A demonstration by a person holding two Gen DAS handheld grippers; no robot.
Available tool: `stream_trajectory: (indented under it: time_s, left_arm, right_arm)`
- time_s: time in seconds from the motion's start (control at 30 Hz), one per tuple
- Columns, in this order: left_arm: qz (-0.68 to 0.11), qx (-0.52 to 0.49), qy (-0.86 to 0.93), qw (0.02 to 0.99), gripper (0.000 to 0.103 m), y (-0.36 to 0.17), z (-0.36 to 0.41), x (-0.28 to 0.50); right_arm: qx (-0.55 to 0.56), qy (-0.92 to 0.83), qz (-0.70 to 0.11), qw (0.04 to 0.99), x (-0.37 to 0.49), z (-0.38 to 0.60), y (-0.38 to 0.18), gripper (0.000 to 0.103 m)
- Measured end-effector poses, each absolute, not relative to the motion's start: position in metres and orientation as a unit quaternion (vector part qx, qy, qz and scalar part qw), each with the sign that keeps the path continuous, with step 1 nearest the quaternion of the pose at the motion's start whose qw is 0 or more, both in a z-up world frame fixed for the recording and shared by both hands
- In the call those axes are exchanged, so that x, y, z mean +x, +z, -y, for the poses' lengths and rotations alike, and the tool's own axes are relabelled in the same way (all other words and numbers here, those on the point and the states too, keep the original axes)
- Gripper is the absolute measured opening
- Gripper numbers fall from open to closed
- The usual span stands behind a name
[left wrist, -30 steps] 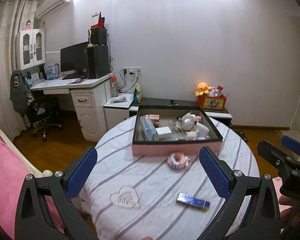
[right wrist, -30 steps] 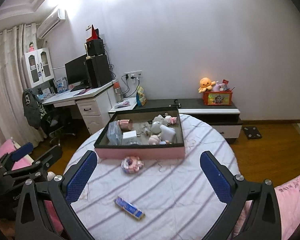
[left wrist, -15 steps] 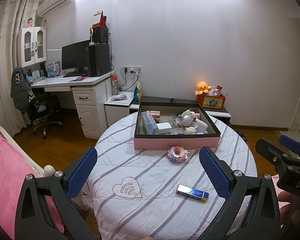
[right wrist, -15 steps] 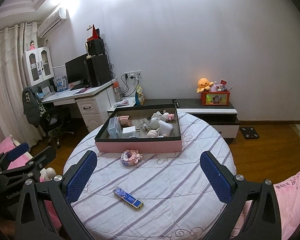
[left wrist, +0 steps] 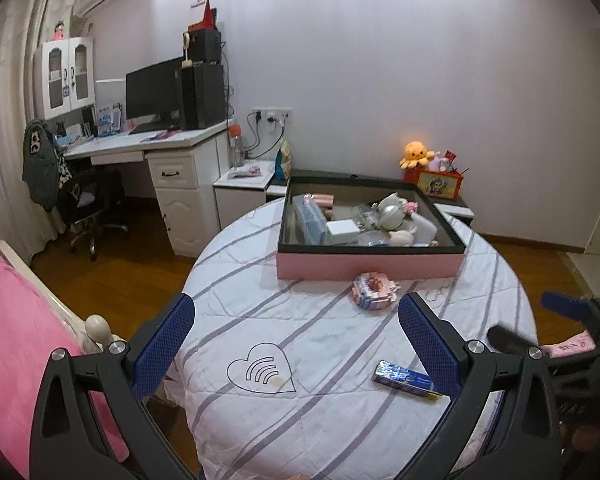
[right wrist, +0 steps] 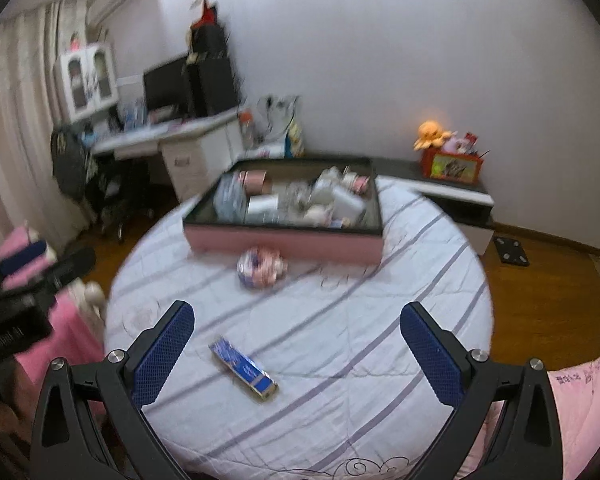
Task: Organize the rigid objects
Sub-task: 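Withdraw both tools from the box toward the blue box and donut, then grasp the blue-and-gold box with right tool while left tool grasps the pink block donut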
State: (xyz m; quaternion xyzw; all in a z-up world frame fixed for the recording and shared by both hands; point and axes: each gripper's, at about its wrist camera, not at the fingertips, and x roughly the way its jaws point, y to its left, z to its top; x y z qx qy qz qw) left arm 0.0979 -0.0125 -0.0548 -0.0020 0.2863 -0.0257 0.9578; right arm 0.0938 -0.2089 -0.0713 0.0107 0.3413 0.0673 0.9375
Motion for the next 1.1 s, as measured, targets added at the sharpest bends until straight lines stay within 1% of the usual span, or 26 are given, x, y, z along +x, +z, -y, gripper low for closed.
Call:
stream_trajectory:
  time_s: [0.1,0.4,0.43,0.47,0.5,0.57,0.7,0.73,0.77,0.8,0.87,0.93,1.1]
  left_arm:
    - [-0.298,-0.002,-0.019,0.954,0.103,-0.066,0.011,0.107]
    - [-0.348,0.001,-0.008,0.937,0.103,-0.106,0.012,0.133]
    - [-0.352,0.002,-0.009,0.936,0.103,-0.109,0.013,0.135]
    - [-0.356,0.002,-0.01,0.934,0.103,-0.113,0.014,0.137]
    - [-0.361,0.004,-0.011,0.932,0.103,-0.117,0.016,0.139]
    - [-0.368,0.007,-0.013,0.93,0.103,-0.123,0.019,0.142]
    - [-0.381,0.007,-0.017,0.924,0.103,-0.133,0.022,0.15]
    - [-0.383,0.008,-0.017,0.924,0.103,-0.134,0.022,0.151]
    - [-0.385,0.008,-0.019,0.923,0.103,-0.137,0.024,0.154]
    - [-0.386,0.009,-0.02,0.922,0.103,-0.138,0.025,0.155]
    - [-0.39,0.01,-0.023,0.921,0.103,-0.141,0.028,0.16]
    - [-0.391,0.012,-0.026,0.92,0.103,-0.143,0.03,0.163]
    - [-0.395,0.015,-0.038,0.918,0.103,-0.148,0.039,0.177]
  right_arm:
    - [-0.002,0.092,-0.376,0.922,0.108,0.202,-0.097,0.103]
    - [-0.024,0.147,-0.435,0.888,0.136,0.184,-0.158,0.102]
    - [-0.027,0.15,-0.439,0.885,0.139,0.183,-0.162,0.099]
    - [-0.032,0.153,-0.444,0.882,0.141,0.18,-0.167,0.094]
    - [-0.035,0.156,-0.448,0.88,0.142,0.179,-0.17,0.092]
    - [-0.045,0.161,-0.457,0.874,0.145,0.175,-0.178,0.08]
    - [-0.068,0.161,-0.45,0.876,0.146,0.171,-0.184,0.073]
    - [-0.066,0.161,-0.448,0.877,0.147,0.172,-0.184,0.067]
    - [-0.065,0.159,-0.446,0.879,0.149,0.174,-0.183,0.058]
    - [-0.066,0.153,-0.442,0.882,0.15,0.177,-0.182,0.054]
    - [-0.065,0.149,-0.436,0.885,0.155,0.181,-0.181,0.035]
    - [-0.061,0.143,-0.433,0.888,0.159,0.187,-0.18,0.021]
    - [-0.047,0.138,-0.43,0.891,0.171,0.198,-0.18,0.02]
